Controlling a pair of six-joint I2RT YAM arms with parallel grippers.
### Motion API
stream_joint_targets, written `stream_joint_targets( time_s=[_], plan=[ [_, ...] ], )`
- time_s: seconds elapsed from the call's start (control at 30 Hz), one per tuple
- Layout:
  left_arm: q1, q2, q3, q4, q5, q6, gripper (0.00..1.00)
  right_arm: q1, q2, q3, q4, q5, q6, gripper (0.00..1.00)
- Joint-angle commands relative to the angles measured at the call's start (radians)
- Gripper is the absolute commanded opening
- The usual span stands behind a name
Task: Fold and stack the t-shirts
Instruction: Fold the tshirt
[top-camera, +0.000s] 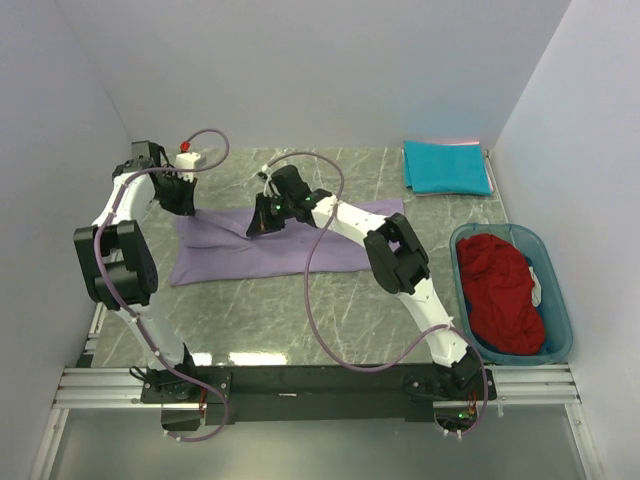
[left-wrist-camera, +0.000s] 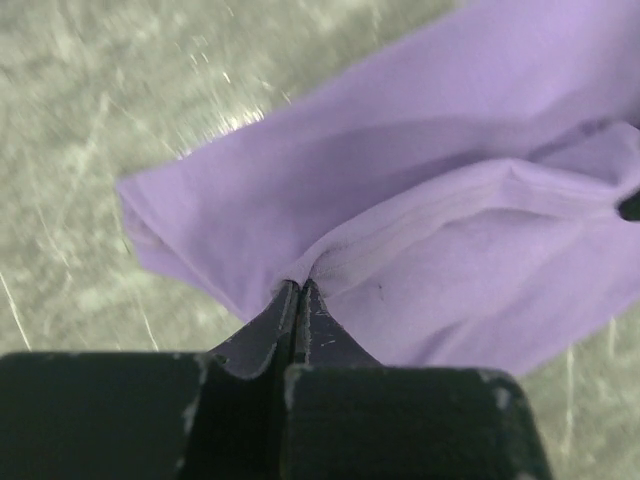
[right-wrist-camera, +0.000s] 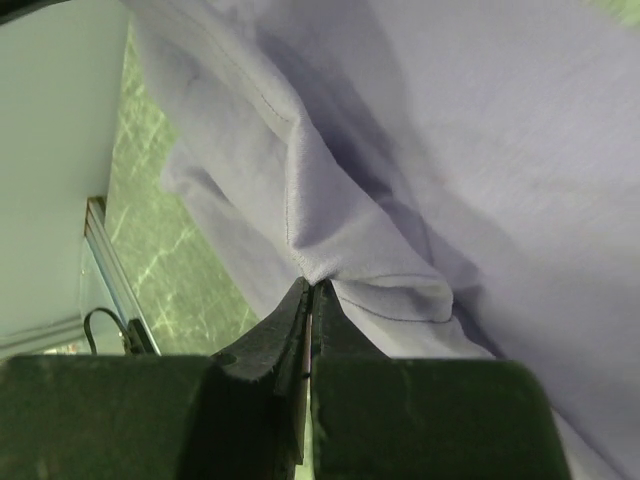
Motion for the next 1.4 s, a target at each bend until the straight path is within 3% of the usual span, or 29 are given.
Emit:
stream_joint_targets(
  time_s=[0.0, 0.4, 0.97, 1.33, 1.37],
  plan=[
    [0.001, 0.041, 0.060, 0.071, 0.024, -0.040, 0.01, -0.030, -0.024, 0.027, 0.075, 0.019, 0.010, 0.00],
    [0.001, 0.068, 0.048, 0.204, 0.004, -0.089, 0.01, -0.050, -0.010, 0.035, 0.121, 0.002, 0.023, 0.00],
    [0.019, -0.173, -0.209, 0.120, -0.013, -0.060, 0.01, -0.052, -0.125, -0.131, 0.152, -0.080, 0.071, 0.00],
    [0.031, -0.146, -0.332, 0.100, -0.062, -0.035, 0.01, -0.047, -0.110, -0.148, 0.066, -0.061, 0.024, 0.00],
    [0.033, -0.135, -0.331, 0.092, -0.062, -0.033, 0.01, -0.048, -0.101, -0.131, 0.014, -0.065, 0.004, 0.05]
  ],
)
